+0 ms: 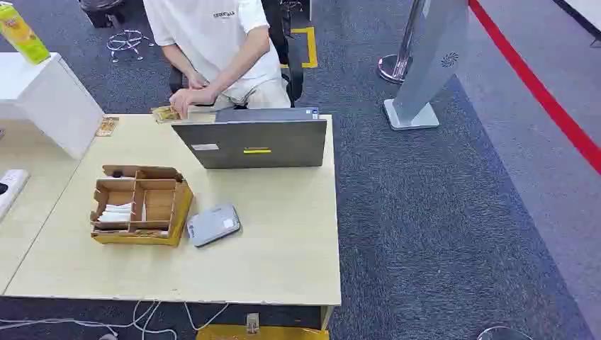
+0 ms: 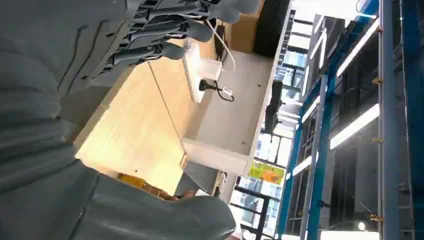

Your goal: Pass the card to the sensor for recognition and then transmit it.

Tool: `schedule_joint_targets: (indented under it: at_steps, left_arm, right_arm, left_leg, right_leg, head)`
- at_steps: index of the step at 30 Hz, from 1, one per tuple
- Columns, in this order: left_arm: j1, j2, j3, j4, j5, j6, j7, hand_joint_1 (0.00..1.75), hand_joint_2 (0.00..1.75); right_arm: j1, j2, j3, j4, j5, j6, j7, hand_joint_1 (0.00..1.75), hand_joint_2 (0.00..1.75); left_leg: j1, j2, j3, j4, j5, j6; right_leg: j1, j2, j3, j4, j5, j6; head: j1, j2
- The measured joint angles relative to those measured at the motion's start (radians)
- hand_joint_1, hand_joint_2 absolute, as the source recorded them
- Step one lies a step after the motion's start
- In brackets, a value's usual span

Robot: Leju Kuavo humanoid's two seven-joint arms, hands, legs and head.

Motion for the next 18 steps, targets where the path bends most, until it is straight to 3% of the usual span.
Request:
schedule_joint_targets:
  at_steps: [6,8,9,11,12,14,15,16,17,18]
  left_arm:
    - [0.0,-0.002,0.0,-0.015,0.0,0.0,0.0,0.0,1.75]
    - [-0.004,0.01,-0.001,-0.061,0.064,0.009,0.001,0.0,1.75]
    - [0.015,0.013,-0.02,-0.177,0.159,0.071,0.002,0.0,1.75]
    - [0.097,0.008,-0.12,-0.475,0.31,0.314,0.001,0.0,1.75]
    - [0.128,0.01,-0.193,-0.59,0.318,0.494,0.001,0.0,1.75]
    - [0.168,0.011,-0.415,-0.787,0.292,0.873,0.001,0.0,1.75]
    - [0.184,0.018,-0.503,-0.855,0.287,0.997,0.003,0.0,1.75]
    - [0.195,0.021,-0.567,-0.916,0.284,1.064,0.001,0.0,1.75]
    - [0.199,0.023,-0.608,-0.959,0.284,1.074,0.001,0.0,1.75]
    - [0.208,0.024,-0.646,-1.0,0.284,1.034,0.0,0.0,1.75]
  right_arm:
    - [0.0,0.0,0.0,0.0,0.0,0.0,0.0,0.0,1.75]
    - [-0.001,-0.002,0.0,0.0,0.018,0.012,0.0,0.0,1.75]
    - [-0.002,-0.008,0.003,0.0,0.04,0.027,0.0,0.0,1.75]
    - [-0.003,-0.013,0.006,0.0,0.057,0.039,0.0,0.0,1.75]
    - [-0.001,-0.016,0.006,0.0,0.059,0.042,0.001,0.0,1.75]
    - [-0.003,-0.021,0.005,0.0,0.064,0.045,0.002,0.0,1.75]
    - [-0.01,-0.021,0.006,0.0,0.066,0.045,0.002,0.0,1.75]
    - [-0.015,-0.021,0.006,0.0,0.067,0.045,0.002,0.0,1.75]
    - [-0.016,-0.022,0.006,0.0,0.067,0.045,0.002,0.0,1.75]
    - [-0.015,-0.022,0.006,0.0,0.068,0.047,0.002,0.0,1.75]
  left_leg:
    - [0.0,0.0,0.0,0.0,0.0,0.0]
    - [0.003,0.0,-0.001,0.0,0.001,-0.001]
    - [0.009,0.001,-0.002,0.003,0.0,-0.003]
    - [0.01,0.01,0.001,0.007,-0.004,-0.006]
    - [0.009,0.007,0.0,0.007,-0.003,-0.004]
    - [0.006,-0.008,-0.002,0.004,-0.001,0.0]
    - [0.008,-0.011,-0.003,0.005,-0.001,0.0]
    - [0.007,-0.01,-0.003,0.005,-0.001,-0.001]
    - [0.007,-0.009,-0.002,0.005,0.0,-0.001]
    - [0.006,-0.009,-0.002,0.005,0.001,-0.001]
  right_leg:
    - [0.0,0.0,0.0,0.0,0.0,0.0]
    - [0.002,0.0,0.0,0.002,0.0,0.0]
    - [0.007,0.002,-0.001,0.001,0.002,-0.004]
    - [0.01,0.011,-0.005,-0.001,0.002,-0.006]
    - [0.008,0.008,-0.005,-0.001,0.001,-0.004]
    - [0.005,-0.006,-0.002,0.0,-0.003,0.002]
    - [0.006,-0.009,0.0,-0.001,-0.003,0.001]
    - [0.007,-0.009,0.0,-0.001,-0.001,-0.001]
    - [0.006,-0.008,0.001,0.0,-0.001,-0.001]
    - [0.005,-0.007,0.001,0.0,0.0,0.0]
  head:
    - [0.0,0.0]
    - [-0.001,0.0]
    - [0.0,0.0]
    - [0.003,0.0]
    - [-0.003,0.0]
    - [-0.002,0.0]
    - [0.0,0.0]
    - [0.006,0.0]
    - [0.004,0.0]
    - [0.0,0.0]
